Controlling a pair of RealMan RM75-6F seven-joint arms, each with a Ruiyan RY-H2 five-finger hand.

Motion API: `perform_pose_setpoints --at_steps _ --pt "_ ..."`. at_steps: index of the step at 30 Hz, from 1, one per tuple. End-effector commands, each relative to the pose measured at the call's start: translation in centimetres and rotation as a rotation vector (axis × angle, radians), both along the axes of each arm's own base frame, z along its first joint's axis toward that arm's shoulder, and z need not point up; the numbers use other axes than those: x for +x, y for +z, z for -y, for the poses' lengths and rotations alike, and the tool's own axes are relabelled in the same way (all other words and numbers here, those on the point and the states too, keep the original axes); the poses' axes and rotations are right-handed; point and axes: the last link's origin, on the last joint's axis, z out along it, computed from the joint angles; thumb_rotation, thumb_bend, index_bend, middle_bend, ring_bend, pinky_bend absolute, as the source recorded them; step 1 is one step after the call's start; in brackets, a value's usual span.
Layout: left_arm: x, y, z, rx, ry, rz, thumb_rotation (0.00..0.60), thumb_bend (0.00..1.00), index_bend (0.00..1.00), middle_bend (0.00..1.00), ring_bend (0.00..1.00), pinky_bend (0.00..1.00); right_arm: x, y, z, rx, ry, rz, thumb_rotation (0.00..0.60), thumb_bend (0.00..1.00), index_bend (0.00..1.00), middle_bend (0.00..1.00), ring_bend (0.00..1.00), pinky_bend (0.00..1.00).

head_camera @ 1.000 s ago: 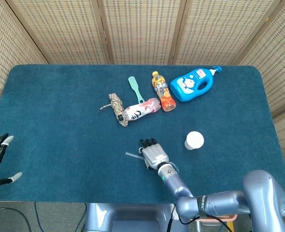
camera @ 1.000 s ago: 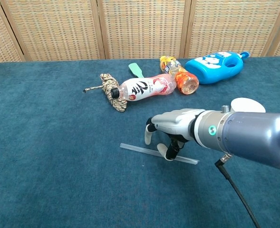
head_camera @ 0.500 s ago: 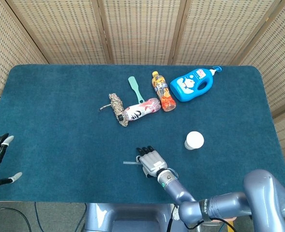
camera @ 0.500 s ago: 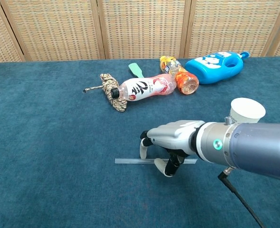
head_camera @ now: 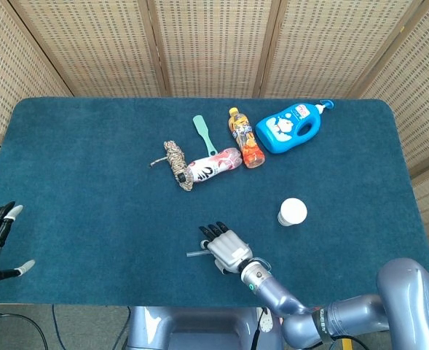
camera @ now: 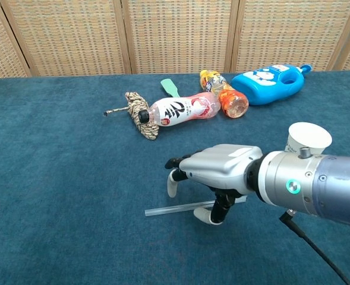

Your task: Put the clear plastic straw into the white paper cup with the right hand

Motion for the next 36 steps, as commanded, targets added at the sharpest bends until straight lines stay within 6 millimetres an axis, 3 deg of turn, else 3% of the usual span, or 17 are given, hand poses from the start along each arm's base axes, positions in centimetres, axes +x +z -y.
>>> perform_pose_setpoints --at_steps 1,4,13,18,36 --pt "0.0 0.0 0.0 -0.001 0.0 -0.001 0.6 0.12 0.0 0.0 0.0 0.0 -0.5 0.0 -0.2 -0.04 0.029 0.074 0.6 0.36 0.33 0.0 0.0 0.0" --pt "0.0 0.0 0.0 0.0 0.001 0.0 0.6 0.12 0.0 0.0 0.0 0.0 -0.5 -0.2 -0.2 -0.047 0.035 0.096 0.6 0.35 0.38 0.0 0.0 0.0" --pt "-0.1 0.1 -0.1 0.002 0.004 0.005 0.6 0.12 0.0 0.0 0.0 0.0 -0.4 -1.3 1.0 -0.076 -0.03 0.103 0.6 0.35 0.42 0.0 0.0 0.0" --pt "-0.2 0.2 -0.2 0.001 0.007 0.009 0.6 0.12 0.0 0.0 0.0 0.0 -0.5 -2.0 1.4 -0.088 -0.05 0.085 0.6 0.4 0.45 0.0 0.0 0.0" --pt "-0.1 0.2 -0.1 -0.002 0.006 0.01 0.6 0.12 0.0 0.0 0.0 0.0 -1.4 -3.5 1.2 -0.116 0.0 0.031 0.6 0.41 0.48 0.0 0.0 0.0"
